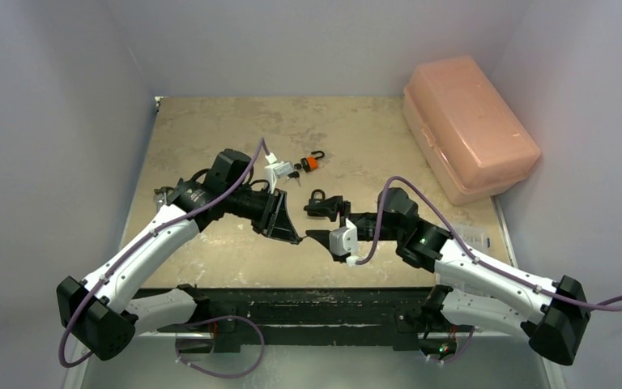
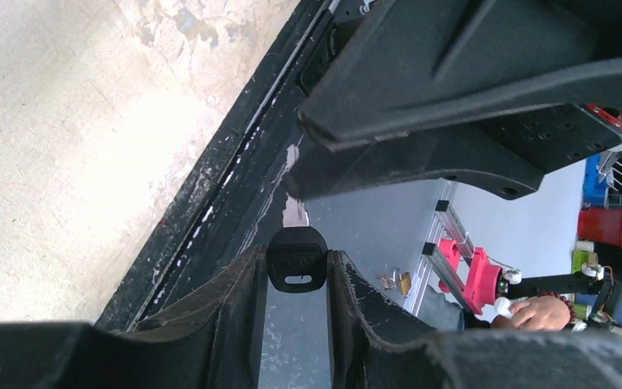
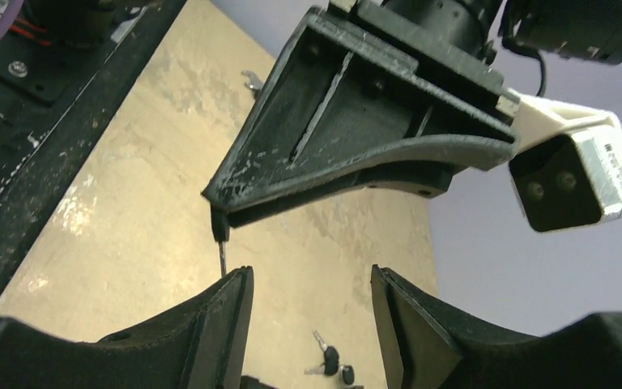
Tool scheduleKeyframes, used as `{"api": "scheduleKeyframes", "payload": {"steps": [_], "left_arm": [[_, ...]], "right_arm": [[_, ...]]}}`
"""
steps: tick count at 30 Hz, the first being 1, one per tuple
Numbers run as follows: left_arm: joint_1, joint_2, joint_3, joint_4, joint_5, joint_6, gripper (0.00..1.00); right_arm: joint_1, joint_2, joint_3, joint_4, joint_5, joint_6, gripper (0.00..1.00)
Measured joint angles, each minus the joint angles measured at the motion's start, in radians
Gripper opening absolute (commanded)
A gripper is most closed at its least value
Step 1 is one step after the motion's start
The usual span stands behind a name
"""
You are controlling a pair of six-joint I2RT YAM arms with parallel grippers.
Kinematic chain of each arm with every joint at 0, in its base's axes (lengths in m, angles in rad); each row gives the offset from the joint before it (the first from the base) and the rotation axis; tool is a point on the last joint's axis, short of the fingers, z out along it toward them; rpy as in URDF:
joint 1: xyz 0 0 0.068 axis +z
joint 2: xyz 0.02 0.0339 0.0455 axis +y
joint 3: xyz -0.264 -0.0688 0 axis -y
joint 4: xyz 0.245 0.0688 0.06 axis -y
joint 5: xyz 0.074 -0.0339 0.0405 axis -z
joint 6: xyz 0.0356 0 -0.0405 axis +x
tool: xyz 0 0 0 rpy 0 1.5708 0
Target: Unlock with the key
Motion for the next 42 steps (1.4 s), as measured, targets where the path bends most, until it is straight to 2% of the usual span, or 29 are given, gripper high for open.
{"api": "scheduleKeyframes", "payload": {"steps": [7, 21, 26, 32, 39, 42], "left_arm": [[0.000, 0.001, 0.004, -0.024, -0.019, 0.019, 0.08], [-0.001, 0.016, 0.012, -0.041, -0.096, 0.042, 0.05], [-0.001, 0.016, 0.015, -0.037, -0.103, 0.041, 0.04], [-0.001, 0.016, 0.015, -0.034, -0.102, 0.040, 0.04], [-0.001, 0.012, 0.014, -0.006, -0.101, 0.035, 0.04], [-0.001, 0.010, 0.014, 0.006, -0.101, 0.034, 0.04]], "right_arm": [[0.000, -0.020, 0.007, -0.132, 0.093, -0.048, 0.63], [0.020, -0.041, 0.068, -0.296, 0.099, -0.059, 0.62], [0.039, -0.033, 0.069, -0.322, 0.093, -0.055, 0.61], [0.071, 0.001, 0.062, -0.275, 0.092, -0.052, 0.59], [0.071, 0.089, 0.061, -0.225, 0.097, -0.045, 0.49], [0.071, 0.126, 0.061, -0.222, 0.108, -0.046, 0.27]]}}
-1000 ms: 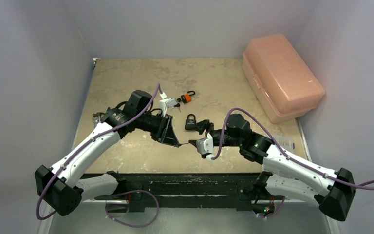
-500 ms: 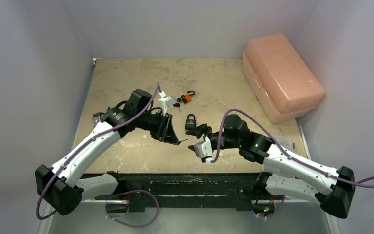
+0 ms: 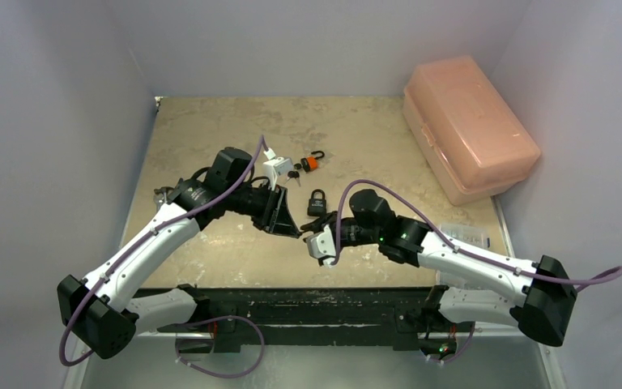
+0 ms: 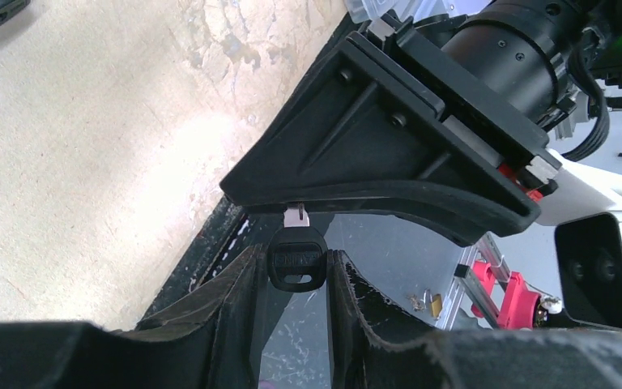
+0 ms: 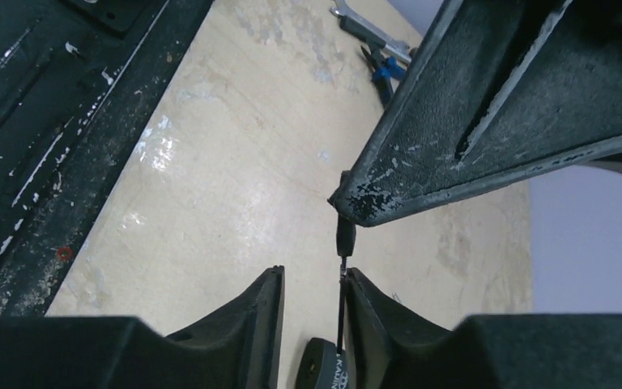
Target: Unlock with the key
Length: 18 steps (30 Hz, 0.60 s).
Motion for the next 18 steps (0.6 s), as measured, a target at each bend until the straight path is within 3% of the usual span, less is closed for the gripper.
{"api": "scheduleKeyframes", "payload": {"steps": [2, 6, 9, 14, 18], "left_arm": [[0.000, 0.000, 0.000, 0.002, 0.000, -0.001, 0.04], [-0.001, -0.001, -0.001, -0.002, 0.003, -0.003, 0.04], [-0.001, -0.001, -0.002, -0.001, 0.006, -0.003, 0.06], [-0.001, -0.003, -0.002, 0.002, 0.011, -0.004, 0.51], [-0.001, -0.027, -0.002, 0.023, -0.009, 0.000, 0.63]], "right_arm": [[0.000, 0.013, 0.000, 0.001, 0.012, -0.002, 0.14], [0.000, 0.013, 0.000, 0.017, 0.035, -0.005, 0.01], [-0.001, 0.011, 0.001, 0.031, 0.041, -0.005, 0.00], [-0.002, 0.012, 0.015, 0.010, 0.035, 0.007, 0.00], [-0.001, 0.028, 0.066, -0.031, -0.026, 0.047, 0.00]]}}
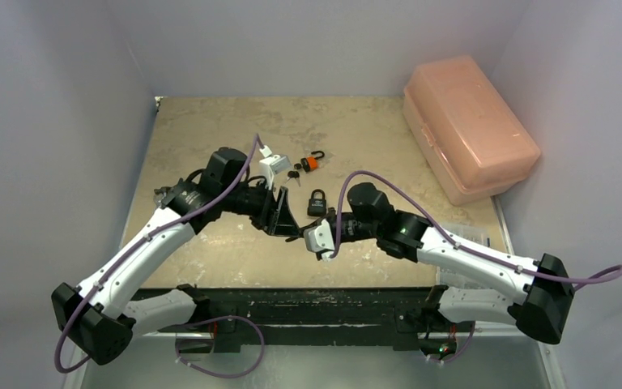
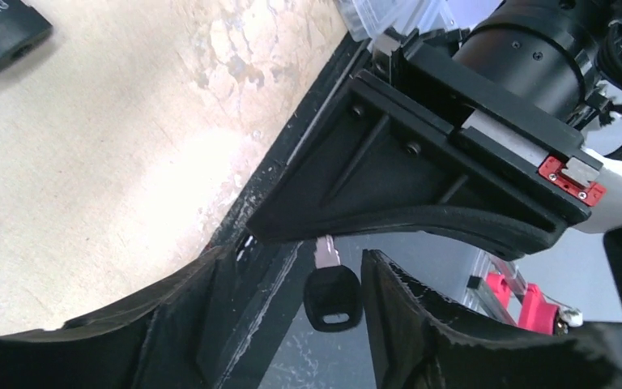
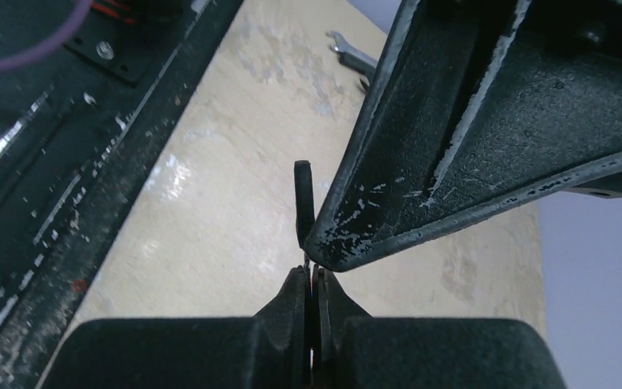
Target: Unlock with the key
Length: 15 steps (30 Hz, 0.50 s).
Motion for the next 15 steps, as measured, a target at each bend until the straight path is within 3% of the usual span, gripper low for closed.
{"api": "scheduleKeyframes", "payload": {"steps": [6, 15], "left_arm": [[0.000, -0.073, 0.017, 0.004, -0.108, 0.032, 0.63], [0.000, -0.270, 0.011, 0.096, -0.266, 0.082, 0.63]], "right_arm": [[0.002, 0.014, 0.022, 0.002, -0.047, 0.138, 0.00], [0.000, 0.113, 0.131, -0.020, -0.055, 0.504, 0.00]]}}
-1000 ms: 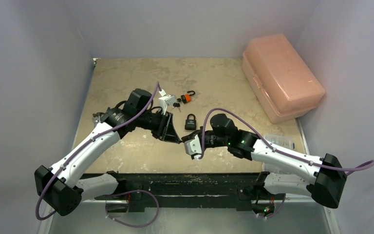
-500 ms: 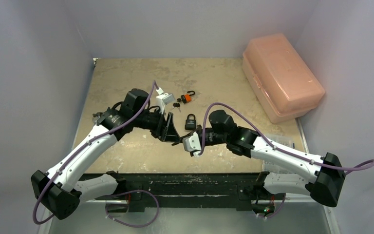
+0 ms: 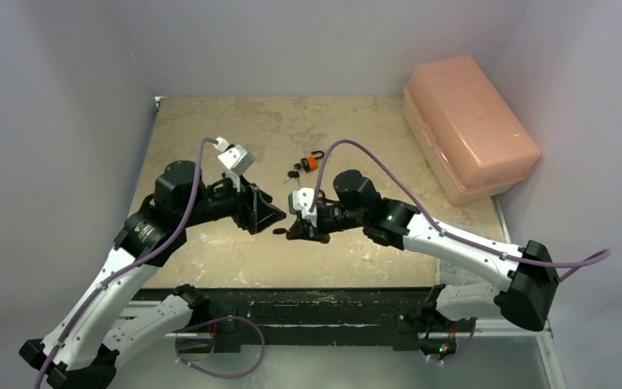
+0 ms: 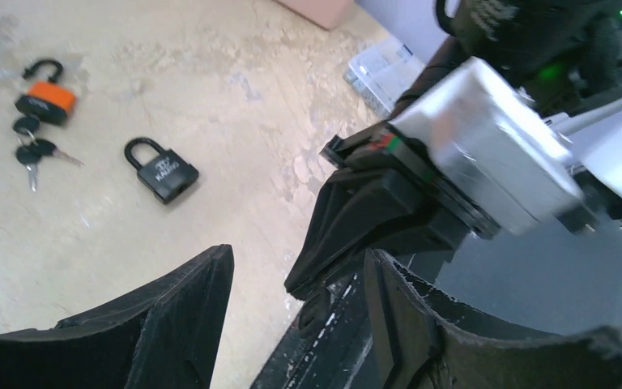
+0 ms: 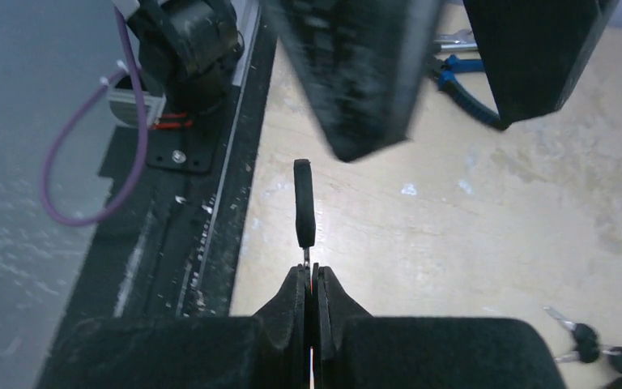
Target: Unlock with the key
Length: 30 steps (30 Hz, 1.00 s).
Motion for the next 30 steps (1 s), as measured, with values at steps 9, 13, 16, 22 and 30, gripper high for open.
{"api": "scheduleKeyframes", "payload": {"steps": [9, 13, 16, 22, 30], "left_arm": [[0.000, -0.080, -0.105, 0.074, 0.036, 0.086, 0.62], [0.000, -0.098, -0.148, 0.086, 0.084, 0.111, 0.59], [0.000, -0.098, -0.150, 0.115, 0.138, 0.126, 0.54], [0.000, -0.078, -0.182, 0.192, 0.272, 0.126, 0.48], [0.000, -0.070, -0.247, 0.277, 0.367, 0.123, 0.36]], "right_arm": [[-0.028, 0.061, 0.060, -0.053, -0.114, 0.275, 0.00], [-0.068, 0.045, 0.039, -0.052, -0.197, 0.359, 0.00], [-0.082, 0.024, 0.032, -0.057, -0.235, 0.399, 0.00], [-0.085, -0.048, 0.024, -0.058, -0.278, 0.447, 0.00], [-0.093, -0.049, 0.024, -0.075, -0.296, 0.463, 0.00]]}}
